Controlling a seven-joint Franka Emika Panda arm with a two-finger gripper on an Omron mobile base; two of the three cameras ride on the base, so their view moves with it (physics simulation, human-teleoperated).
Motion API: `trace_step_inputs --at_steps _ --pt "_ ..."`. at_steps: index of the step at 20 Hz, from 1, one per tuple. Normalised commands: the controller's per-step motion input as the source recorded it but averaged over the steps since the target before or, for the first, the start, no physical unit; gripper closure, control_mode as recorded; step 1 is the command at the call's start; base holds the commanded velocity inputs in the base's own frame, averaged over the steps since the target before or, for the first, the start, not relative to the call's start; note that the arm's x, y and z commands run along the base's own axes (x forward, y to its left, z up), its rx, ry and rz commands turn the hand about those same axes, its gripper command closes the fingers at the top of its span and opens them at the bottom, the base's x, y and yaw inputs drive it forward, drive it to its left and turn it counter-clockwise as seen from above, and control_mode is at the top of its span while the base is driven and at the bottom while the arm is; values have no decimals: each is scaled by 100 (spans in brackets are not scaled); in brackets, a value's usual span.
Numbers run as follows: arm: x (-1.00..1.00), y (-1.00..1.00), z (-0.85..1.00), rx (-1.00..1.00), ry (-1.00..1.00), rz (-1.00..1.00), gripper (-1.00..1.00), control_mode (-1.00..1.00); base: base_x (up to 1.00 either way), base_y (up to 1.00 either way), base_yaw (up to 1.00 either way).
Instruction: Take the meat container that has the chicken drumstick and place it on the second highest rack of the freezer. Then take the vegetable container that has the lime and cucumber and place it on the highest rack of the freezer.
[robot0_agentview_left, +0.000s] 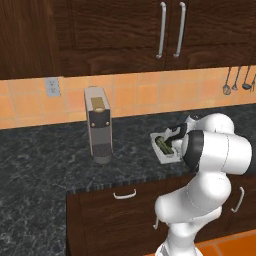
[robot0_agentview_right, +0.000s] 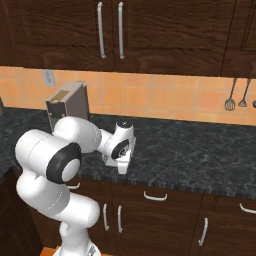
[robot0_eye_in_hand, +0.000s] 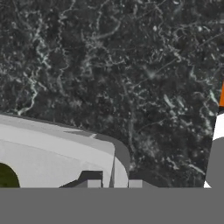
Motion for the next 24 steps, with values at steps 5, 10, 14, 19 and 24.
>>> trace_step_inputs --at_steps 5,10,14,19,24 --pt "0 0 -23 0 1 0 100 -100 0 0 0" --pt "0 2 -34 0 1 0 100 -100 0 0 0" --pt "-7 1 11 0 -3 0 100 -100 0 0 0" --pt "-20 0 70 0 -7 0 100 -100 0 0 0" --pt "-30 4 75 -1 0 0 100 -100 0 0 0"
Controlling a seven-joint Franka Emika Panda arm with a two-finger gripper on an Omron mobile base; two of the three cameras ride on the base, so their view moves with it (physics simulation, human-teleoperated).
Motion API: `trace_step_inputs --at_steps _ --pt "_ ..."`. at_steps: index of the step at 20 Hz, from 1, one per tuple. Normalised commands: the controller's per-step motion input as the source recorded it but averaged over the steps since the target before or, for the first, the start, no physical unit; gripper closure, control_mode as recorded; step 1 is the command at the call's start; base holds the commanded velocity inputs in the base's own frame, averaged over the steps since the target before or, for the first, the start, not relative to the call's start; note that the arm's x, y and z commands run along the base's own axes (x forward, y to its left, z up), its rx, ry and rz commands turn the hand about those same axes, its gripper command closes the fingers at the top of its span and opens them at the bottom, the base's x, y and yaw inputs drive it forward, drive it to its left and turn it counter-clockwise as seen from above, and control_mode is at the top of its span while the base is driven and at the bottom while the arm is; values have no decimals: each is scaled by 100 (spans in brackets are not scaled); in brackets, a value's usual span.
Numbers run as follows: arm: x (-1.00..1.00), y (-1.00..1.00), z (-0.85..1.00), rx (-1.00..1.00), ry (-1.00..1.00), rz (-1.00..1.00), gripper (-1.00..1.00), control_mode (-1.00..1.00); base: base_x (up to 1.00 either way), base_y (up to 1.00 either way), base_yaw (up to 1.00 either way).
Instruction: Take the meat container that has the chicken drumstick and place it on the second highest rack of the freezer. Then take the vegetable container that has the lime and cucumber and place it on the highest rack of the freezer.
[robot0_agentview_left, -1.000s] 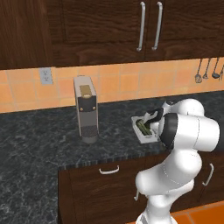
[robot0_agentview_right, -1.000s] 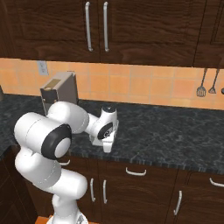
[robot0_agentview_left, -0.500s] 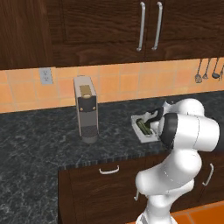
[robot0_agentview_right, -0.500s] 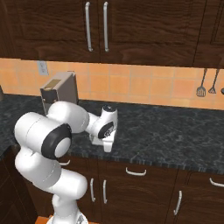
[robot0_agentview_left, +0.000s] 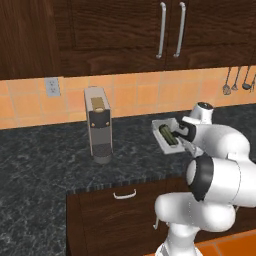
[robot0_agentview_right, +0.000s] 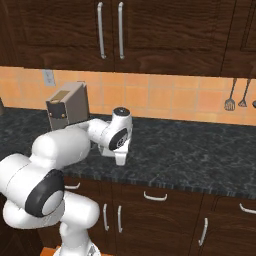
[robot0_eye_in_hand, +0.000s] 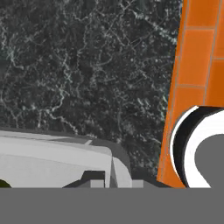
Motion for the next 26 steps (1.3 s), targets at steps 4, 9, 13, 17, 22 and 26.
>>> trace_step_inputs --at_steps 4,9,13,17,22,26 --pt "-63 22 62 -4 0 -1 100 -100 0 0 0" --pt "-69 15 47 -1 0 -4 100 -100 0 0 0" --pt "-40 0 49 0 0 0 100 -100 0 0 0" --pt "-26 3 53 0 1 -2 100 -100 0 0 0" --pt "-12 25 44 0 6 -10 100 -100 0 0 0" --pt "-23 15 25 0 4 -15 100 -100 0 0 0"
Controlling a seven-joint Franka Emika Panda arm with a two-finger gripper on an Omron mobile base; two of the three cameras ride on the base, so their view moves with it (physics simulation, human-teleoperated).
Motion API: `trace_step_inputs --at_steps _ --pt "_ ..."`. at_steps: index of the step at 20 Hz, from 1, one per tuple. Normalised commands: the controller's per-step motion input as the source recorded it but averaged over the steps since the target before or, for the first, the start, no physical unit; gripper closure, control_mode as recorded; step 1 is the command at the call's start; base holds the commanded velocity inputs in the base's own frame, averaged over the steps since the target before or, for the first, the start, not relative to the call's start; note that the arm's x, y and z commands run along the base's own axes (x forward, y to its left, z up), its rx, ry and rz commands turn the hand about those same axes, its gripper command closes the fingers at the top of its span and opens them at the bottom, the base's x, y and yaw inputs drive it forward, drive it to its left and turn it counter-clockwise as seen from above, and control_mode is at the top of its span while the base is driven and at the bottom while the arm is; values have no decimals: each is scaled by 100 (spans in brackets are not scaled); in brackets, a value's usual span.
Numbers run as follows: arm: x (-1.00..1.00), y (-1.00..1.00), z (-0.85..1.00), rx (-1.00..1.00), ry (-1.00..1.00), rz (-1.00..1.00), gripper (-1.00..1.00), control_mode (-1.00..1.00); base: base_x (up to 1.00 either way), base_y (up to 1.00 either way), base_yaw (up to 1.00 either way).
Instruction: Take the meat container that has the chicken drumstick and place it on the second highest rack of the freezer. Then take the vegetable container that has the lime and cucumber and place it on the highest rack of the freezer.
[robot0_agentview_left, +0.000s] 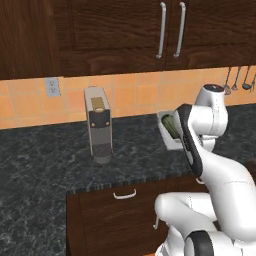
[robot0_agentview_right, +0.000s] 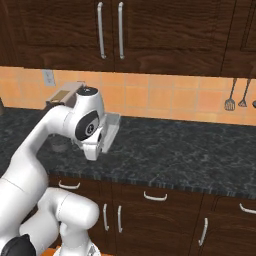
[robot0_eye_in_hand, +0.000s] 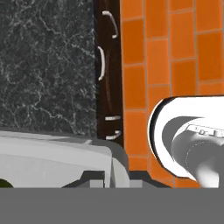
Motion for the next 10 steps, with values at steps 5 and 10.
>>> trace_step_inputs --at_steps 5,10 --pt "-32 -6 8 0 0 -2 100 -100 0 0 0" --pt "-33 -10 0 0 0 0 100 100 -25 -10 0"
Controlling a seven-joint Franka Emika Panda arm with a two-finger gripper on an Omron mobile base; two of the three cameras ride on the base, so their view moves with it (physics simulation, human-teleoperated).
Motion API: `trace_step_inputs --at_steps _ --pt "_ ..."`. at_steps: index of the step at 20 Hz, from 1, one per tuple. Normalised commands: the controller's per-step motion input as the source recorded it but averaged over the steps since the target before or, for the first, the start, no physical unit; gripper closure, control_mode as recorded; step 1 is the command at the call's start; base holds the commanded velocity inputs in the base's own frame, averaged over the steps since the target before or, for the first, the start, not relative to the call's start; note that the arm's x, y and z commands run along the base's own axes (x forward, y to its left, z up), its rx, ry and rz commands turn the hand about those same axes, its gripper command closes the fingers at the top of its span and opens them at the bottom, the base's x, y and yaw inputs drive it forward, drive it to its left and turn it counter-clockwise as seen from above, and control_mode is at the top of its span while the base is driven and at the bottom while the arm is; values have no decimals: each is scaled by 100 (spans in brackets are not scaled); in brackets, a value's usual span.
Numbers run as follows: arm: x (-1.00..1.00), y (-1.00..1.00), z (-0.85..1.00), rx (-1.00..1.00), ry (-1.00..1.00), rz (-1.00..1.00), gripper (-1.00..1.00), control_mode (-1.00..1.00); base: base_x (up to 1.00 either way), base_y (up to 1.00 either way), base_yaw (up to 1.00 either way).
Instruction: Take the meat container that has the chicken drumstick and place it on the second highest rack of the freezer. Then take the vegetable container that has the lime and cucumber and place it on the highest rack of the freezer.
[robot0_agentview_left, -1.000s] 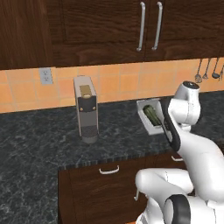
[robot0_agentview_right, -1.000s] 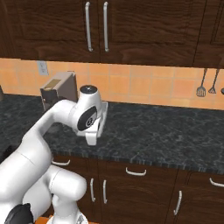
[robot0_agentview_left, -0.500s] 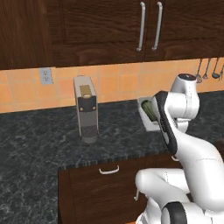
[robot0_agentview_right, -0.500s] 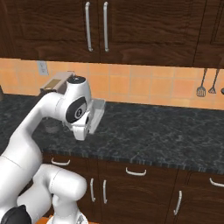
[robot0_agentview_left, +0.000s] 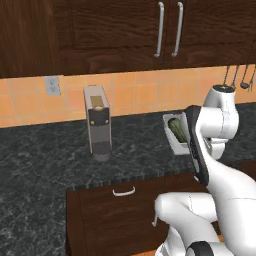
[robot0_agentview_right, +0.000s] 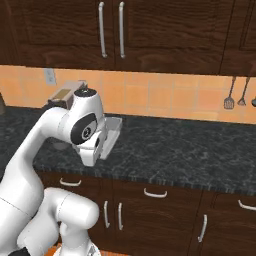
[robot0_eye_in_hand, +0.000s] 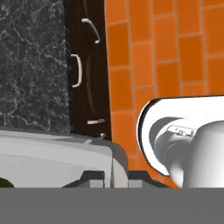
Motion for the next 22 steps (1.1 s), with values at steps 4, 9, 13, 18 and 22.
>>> trace_step_inputs --at_steps 4,9,13,18,22 --pt "0 0 0 0 0 0 100 100 -34 -54 -12" --pt "0 0 0 0 0 0 100 100 7 -60 -56" --pt "0 0 0 0 0 0 100 100 12 -20 -81" --pt "0 0 0 0 0 0 100 100 6 -1 -85" --pt "0 0 0 0 0 0 100 100 16 0 -81"
